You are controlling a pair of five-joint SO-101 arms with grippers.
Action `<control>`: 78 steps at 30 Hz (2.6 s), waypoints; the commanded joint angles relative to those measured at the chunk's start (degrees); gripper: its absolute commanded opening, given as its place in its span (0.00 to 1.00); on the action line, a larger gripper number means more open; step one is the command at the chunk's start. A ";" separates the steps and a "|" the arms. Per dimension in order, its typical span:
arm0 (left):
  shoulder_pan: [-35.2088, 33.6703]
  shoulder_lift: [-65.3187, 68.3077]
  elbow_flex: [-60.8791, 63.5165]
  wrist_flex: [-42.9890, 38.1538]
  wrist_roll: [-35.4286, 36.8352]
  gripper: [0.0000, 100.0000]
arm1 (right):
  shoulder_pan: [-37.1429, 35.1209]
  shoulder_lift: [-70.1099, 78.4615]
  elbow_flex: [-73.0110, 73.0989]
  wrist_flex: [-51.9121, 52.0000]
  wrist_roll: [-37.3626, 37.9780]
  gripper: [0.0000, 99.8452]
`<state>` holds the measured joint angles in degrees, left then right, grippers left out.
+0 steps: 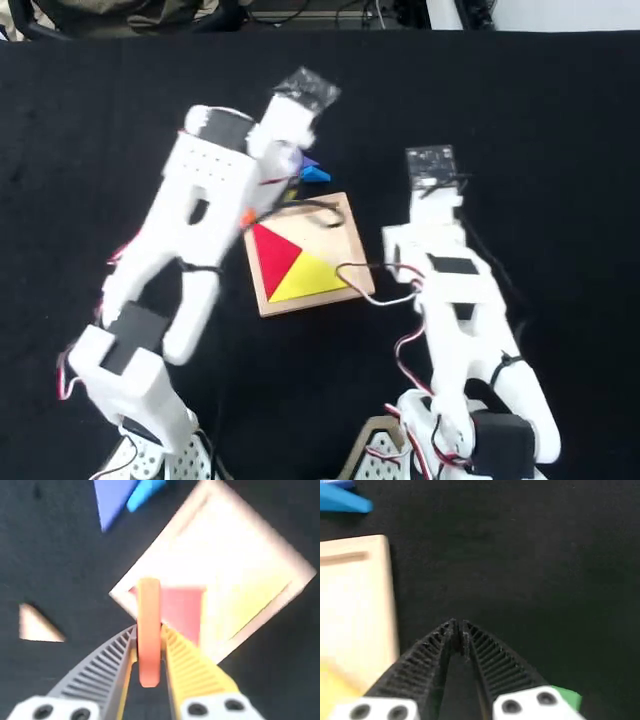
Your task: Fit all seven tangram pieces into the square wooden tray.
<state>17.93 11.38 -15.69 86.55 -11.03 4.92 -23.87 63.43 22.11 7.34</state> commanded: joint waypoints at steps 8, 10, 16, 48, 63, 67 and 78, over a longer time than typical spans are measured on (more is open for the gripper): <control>9.36 -0.18 7.16 -19.34 47.21 0.03 | 16.18 -0.40 -4.09 -0.97 -7.21 0.01; 10.86 -0.18 12.26 -24.70 52.48 0.03 | 18.11 -0.40 -4.44 -1.23 -8.18 0.01; 12.53 -0.18 25.01 -40.44 57.85 0.03 | 19.60 -0.22 -4.53 -1.41 -9.32 0.01; 12.70 8.44 19.91 -31.30 58.37 0.15 | 16.35 0.13 -4.00 -2.99 -6.86 0.01; 10.51 7.91 18.95 -28.57 58.20 0.15 | 14.86 0.13 -3.30 -3.34 -6.59 0.01; 12.00 6.07 18.59 -28.84 55.12 0.15 | 14.86 0.13 -3.30 -3.34 -6.59 0.01; 9.36 5.54 17.71 -25.49 54.15 0.21 | 14.86 0.13 -3.21 -3.34 -6.59 0.01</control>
<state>29.27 20.26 5.67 58.77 43.65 20.66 -23.78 62.20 20.18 -0.04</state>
